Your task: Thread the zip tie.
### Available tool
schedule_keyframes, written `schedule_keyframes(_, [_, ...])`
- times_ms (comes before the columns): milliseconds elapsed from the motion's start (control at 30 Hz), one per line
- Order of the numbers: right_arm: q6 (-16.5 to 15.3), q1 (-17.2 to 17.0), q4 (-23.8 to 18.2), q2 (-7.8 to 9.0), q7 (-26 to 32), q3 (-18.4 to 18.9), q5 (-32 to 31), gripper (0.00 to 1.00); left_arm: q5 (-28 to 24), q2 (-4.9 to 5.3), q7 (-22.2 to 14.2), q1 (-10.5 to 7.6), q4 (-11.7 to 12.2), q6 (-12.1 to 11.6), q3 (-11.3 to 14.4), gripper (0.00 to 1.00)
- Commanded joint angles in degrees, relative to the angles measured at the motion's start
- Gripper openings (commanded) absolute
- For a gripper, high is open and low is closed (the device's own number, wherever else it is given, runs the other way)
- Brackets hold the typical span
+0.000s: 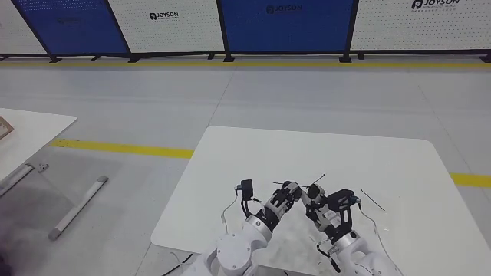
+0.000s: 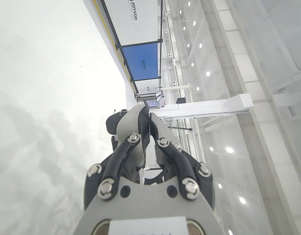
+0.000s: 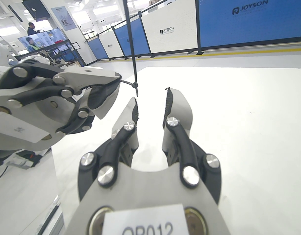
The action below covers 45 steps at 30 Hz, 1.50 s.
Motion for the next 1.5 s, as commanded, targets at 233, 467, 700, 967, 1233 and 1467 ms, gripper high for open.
schedule_keyframes(233, [-0.71,-0.09,-0.21,0.20,-0.34,0.03,0.45,0.25,0.47,-0.10,-0.08,-0.14,0.37,-0.14,0.77,0.00])
schedule_keyframes(467, [-0.47,0.00,0.00,0.24,-1.13,-0.21,0.59,0.24,1.20,-0.18,0.20,-0.41,0.75,-0.02,1.32,0.00])
schedule_keyframes(700, [0.21,0.24,0.02,0.28,-1.24,-0.57,-0.04,0.19,1.85,-0.20,0.35,-0.52,1.07,0.12,1.47,0.00])
schedule_keyframes(967, [0.34,0.22,0.11,0.35,-1.64,-0.74,0.07,0.16,2.24,-0.27,1.10,-0.58,1.27,0.30,1.58,0.00])
schedule_keyframes(1233, [0.10,0.23,0.14,0.44,-1.82,-0.72,0.69,0.00,2.34,-0.38,1.55,-0.90,1.75,0.40,1.75,0.00])
schedule_keyframes(1467, [0.32,0.33,0.27,0.51,-1.54,-0.67,1.25,0.00,2.35,-0.47,1.85,-1.03,1.88,0.18,1.84,0.00])
